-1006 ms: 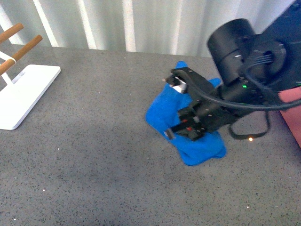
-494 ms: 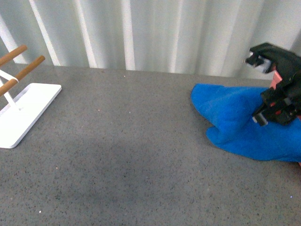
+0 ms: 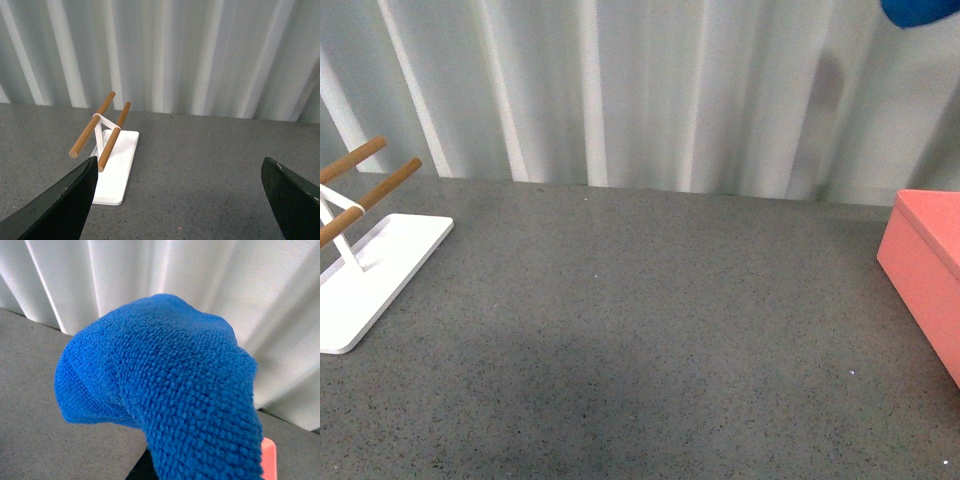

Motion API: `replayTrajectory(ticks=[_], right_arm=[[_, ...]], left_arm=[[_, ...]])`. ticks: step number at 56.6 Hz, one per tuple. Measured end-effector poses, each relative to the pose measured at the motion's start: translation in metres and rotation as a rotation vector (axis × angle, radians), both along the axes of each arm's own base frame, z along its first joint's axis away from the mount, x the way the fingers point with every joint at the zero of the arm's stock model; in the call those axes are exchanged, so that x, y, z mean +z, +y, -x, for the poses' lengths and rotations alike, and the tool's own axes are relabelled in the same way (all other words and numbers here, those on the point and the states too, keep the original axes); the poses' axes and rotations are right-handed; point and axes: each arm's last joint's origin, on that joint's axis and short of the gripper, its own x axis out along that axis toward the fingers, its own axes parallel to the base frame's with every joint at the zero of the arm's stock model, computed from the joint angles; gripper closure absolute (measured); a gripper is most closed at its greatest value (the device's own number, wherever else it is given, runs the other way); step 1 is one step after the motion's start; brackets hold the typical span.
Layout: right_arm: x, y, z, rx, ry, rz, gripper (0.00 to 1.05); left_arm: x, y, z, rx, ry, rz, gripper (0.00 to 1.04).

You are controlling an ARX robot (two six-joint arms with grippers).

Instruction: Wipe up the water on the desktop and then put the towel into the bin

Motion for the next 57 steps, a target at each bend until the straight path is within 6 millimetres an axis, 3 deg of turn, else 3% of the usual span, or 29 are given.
replayTrajectory(ticks=[12,34,49,57], right_arm=[[-0.048,-0.042,0.007,-0.096,0.127,-0.042,1.01],[-0.143,-0.102,-0.016,-0.281,0.384,-0.083,1.01],[-0.198,-0.121,-0.034,-0.378,0.548,-0.049,1.01],[-0.218,-0.119,-0.040,-0.390,0.607,-0.050,1.01]], left_arm=[[0.000,0.000,0.000,0.000,0.000,0.000,0.07],[0.000,0.000,0.000,0.000,0.000,0.000,0.07],[0.000,0.000,0.000,0.000,0.000,0.000,0.07],[0.000,0.000,0.000,0.000,0.000,0.000,0.07]])
